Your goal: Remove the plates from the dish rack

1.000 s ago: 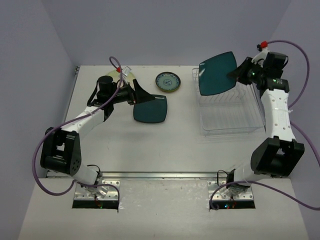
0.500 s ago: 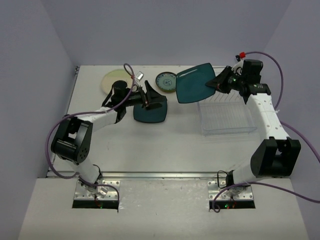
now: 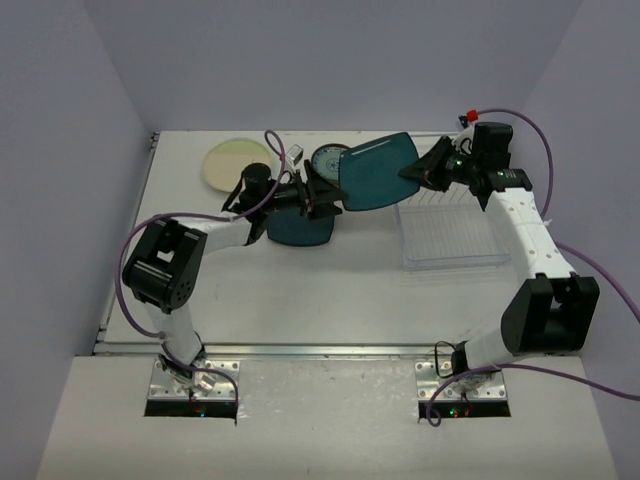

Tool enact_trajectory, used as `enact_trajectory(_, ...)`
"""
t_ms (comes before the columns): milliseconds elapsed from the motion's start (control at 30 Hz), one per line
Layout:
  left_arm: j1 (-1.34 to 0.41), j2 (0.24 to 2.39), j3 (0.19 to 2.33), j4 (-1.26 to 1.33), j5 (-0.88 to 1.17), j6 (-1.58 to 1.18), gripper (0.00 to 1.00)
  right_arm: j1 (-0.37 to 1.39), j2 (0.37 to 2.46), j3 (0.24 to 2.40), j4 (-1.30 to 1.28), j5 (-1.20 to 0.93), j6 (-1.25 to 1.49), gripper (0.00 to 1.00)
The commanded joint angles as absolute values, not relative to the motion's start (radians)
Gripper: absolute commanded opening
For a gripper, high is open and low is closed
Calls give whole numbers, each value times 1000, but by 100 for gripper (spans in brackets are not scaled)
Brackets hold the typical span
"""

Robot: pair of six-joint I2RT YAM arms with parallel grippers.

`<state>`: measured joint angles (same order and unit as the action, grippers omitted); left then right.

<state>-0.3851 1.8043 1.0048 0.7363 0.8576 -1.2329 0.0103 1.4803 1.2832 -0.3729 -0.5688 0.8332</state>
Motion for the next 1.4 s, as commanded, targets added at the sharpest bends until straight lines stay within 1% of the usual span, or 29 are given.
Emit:
enact_trajectory(0,-389,1822,1053,915,851,-1354,77,38,1441,1308,-222,-639,915,0)
enact_trajectory(100,-394,1835,1058,954,838,-1399,74,51,1446,1307,-221,-631,932,0)
enact_trajectory(267,-412,1853,1073,972,824,-1439,72,89,1449,1298,-231,-592,949,0)
enact_trajectory(300,-415,1855,1078,978,823,-1445,68,95,1452,1293,-233,-582,957,0)
enact_trajectory(333,-417,1857,1081,985,819,-1451,62,99,1454,1290,-233,-577,960,0)
enact_trajectory(400,-419,1858,1081,988,815,-1459,44,103,1454,1289,-238,-565,957,0)
enact_trajectory(467,-419,1858,1076,982,813,-1456,35,107,1455,1289,-239,-563,956,0)
enact_trajectory(533,-417,1858,1068,977,811,-1453,22,113,1454,1287,-239,-563,948,0)
enact_trajectory(567,-416,1856,1069,972,813,-1447,18,115,1453,1284,-238,-563,945,0)
enact_trajectory(667,-407,1846,1076,918,826,-1393,1,117,1450,1267,-238,-563,931,5)
enact_trajectory(700,-399,1837,1085,869,838,-1357,0,117,1447,1256,-239,-563,918,9)
enact_trajectory(733,-381,1827,1094,817,850,-1281,0,117,1442,1246,-238,-561,907,17)
enact_trajectory(767,-364,1819,1101,771,859,-1218,0,116,1436,1236,-237,-561,900,27)
enact_trajectory(800,-350,1809,1106,727,870,-1198,0,115,1434,1227,-238,-561,894,32)
enact_trajectory(833,-323,1795,1112,653,886,-1145,0,112,1430,1218,-245,-559,887,48)
enact_trajectory(867,-289,1779,1120,555,905,-1056,0,107,1422,1207,-254,-555,880,76)
enact_trajectory(900,-275,1771,1121,481,911,-986,0,101,1417,1201,-263,-548,871,89)
enact_trajectory(933,-257,1759,1127,422,930,-931,0,96,1414,1197,-268,-543,864,95)
enact_trajectory(1000,-190,1760,1161,246,960,-775,0,80,1410,1192,-279,-535,852,99)
enact_trajectory(1033,-170,1764,1180,160,964,-678,0,73,1410,1191,-281,-535,849,99)
enact_trajectory(1067,-152,1771,1198,53,969,-619,0,66,1411,1191,-284,-534,846,99)
enact_trajectory(1100,-131,1778,1212,-1,976,-573,0,59,1411,1192,-286,-535,842,99)
enact_trajectory(1233,-61,1808,1235,-82,1003,-502,0,39,1410,1192,-288,-534,824,99)
enact_trajectory(1367,-29,1882,1314,-167,1003,-427,0,34,1410,1189,-288,-538,808,99)
